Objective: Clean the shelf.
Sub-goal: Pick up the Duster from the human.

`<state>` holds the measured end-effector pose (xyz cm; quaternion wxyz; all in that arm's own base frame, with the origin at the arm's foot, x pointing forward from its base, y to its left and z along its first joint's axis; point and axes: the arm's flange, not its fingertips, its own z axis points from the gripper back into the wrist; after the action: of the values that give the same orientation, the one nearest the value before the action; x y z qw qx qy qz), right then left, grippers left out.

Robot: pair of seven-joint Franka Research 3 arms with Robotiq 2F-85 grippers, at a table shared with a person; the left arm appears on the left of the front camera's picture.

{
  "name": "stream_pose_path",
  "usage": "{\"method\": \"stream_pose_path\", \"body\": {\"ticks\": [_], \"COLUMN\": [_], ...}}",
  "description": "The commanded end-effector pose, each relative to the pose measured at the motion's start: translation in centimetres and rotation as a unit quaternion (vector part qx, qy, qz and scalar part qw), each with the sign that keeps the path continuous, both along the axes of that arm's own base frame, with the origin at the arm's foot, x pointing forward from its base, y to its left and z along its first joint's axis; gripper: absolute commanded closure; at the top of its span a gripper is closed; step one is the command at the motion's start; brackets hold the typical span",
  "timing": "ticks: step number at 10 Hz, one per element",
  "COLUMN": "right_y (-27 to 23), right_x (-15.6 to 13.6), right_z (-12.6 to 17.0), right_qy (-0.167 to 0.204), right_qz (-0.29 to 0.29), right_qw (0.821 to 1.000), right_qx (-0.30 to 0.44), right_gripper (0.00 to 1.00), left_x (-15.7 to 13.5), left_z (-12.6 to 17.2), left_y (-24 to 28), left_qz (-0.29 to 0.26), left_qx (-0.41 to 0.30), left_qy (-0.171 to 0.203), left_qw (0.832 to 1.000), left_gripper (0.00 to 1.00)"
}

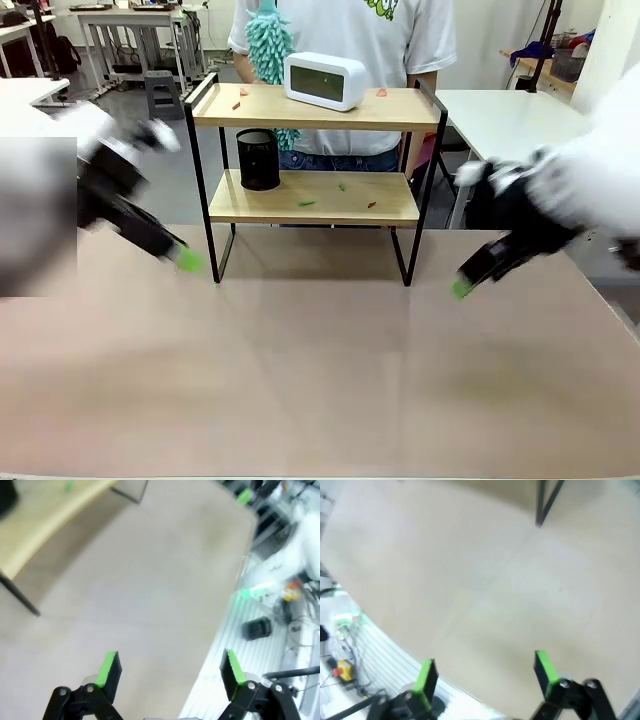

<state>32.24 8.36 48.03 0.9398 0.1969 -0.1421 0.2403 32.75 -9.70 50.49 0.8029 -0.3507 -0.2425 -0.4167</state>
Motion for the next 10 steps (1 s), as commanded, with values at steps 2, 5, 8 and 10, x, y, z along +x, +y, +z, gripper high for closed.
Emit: {"method": "stream_pose_path", "body": {"ticks": [2, 5, 8, 10], "right_y": [-19.6, -25.6, -25.1, -25.1], "right_x": [-8.1, -9.7, -12.1, -12.1], "right_z": [3.6, -5.9, 2.5, 2.5], "right_qy": [-0.061, -0.081, 0.004, 0.004], "right_qz": [-0.225, -0.411, -0.162, -0.162], "right_qw": [0.858, 0.74, 0.94, 0.94], "right_qx": [0.459, 0.526, 0.3, 0.3], "right_gripper": [0.0, 0.0, 0.0, 0.0], "left_x": [-5.2, -5.1, -8.4, -8.4], "left_z": [-2.0, -11.0, -7.0, -7.0], "left_y": [19.2, 27.9, 31.8, 31.8], "left_qz": [0.223, 0.377, 0.275, 0.275], "left_qx": [-0.273, -0.42, -0.314, -0.314], "left_qy": [0.061, 0.143, 0.115, 0.115], "left_qw": [0.934, 0.813, 0.901, 0.901], "left_gripper": [0.0, 0.0, 0.0, 0.0]}}
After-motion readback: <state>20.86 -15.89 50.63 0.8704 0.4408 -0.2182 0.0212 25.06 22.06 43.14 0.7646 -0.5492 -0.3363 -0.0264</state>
